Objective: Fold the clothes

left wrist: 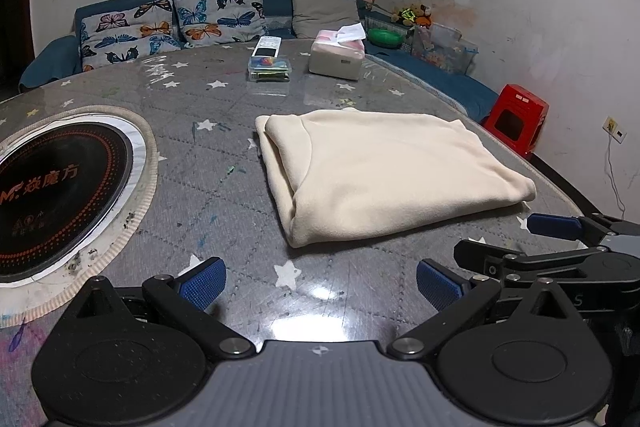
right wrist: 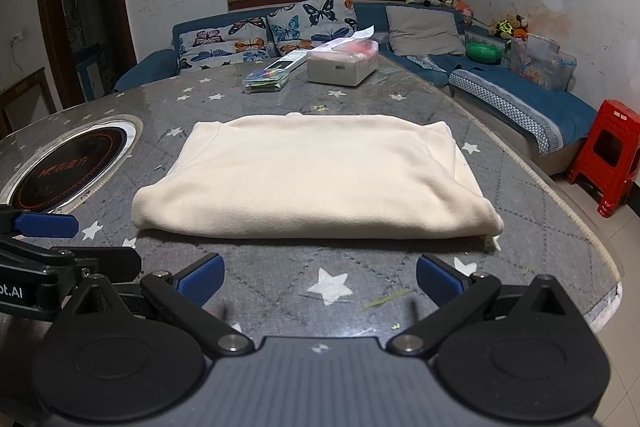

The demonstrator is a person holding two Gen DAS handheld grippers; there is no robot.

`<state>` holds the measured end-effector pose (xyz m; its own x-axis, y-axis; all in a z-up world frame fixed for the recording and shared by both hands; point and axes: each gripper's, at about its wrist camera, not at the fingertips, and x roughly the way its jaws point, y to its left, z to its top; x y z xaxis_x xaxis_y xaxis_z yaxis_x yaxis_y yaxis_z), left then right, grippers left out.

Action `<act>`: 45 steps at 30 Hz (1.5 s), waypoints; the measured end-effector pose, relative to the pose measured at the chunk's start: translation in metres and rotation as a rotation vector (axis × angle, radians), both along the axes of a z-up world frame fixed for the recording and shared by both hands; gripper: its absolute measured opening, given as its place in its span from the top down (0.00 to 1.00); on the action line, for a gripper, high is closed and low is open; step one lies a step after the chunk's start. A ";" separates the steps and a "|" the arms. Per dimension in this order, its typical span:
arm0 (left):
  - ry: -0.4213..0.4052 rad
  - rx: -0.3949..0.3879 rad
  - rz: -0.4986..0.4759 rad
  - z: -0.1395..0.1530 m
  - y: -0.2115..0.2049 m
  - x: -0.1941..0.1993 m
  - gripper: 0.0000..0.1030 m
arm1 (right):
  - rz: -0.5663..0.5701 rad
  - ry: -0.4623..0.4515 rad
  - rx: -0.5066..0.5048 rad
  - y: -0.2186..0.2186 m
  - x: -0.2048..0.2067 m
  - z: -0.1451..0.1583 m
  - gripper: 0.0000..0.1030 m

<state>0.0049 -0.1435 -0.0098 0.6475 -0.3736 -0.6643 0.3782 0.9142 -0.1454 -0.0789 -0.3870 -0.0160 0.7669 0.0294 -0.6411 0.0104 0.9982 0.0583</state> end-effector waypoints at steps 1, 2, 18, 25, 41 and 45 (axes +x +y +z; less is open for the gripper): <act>0.000 0.000 0.000 0.000 0.000 0.000 0.00 | 0.000 0.000 0.000 0.000 0.000 0.000 0.00; 0.000 0.000 0.000 0.000 0.000 0.000 0.00 | 0.000 -0.001 0.000 0.000 0.000 0.000 0.00; -0.006 -0.001 -0.001 0.003 -0.001 0.001 0.00 | 0.004 -0.005 0.001 0.002 0.001 0.001 0.00; -0.006 0.002 -0.004 0.003 -0.001 0.001 0.00 | 0.008 -0.006 0.002 0.002 0.002 0.002 0.00; -0.005 0.000 0.000 0.003 0.000 0.006 0.00 | 0.022 -0.004 -0.007 0.009 0.006 0.003 0.00; -0.004 0.000 0.002 0.003 0.000 0.007 0.00 | 0.023 -0.004 -0.007 0.009 0.007 0.003 0.00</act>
<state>0.0123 -0.1436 -0.0065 0.6509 -0.3719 -0.6618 0.3769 0.9151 -0.1435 -0.0715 -0.3782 -0.0132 0.7689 0.0427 -0.6380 -0.0132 0.9986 0.0510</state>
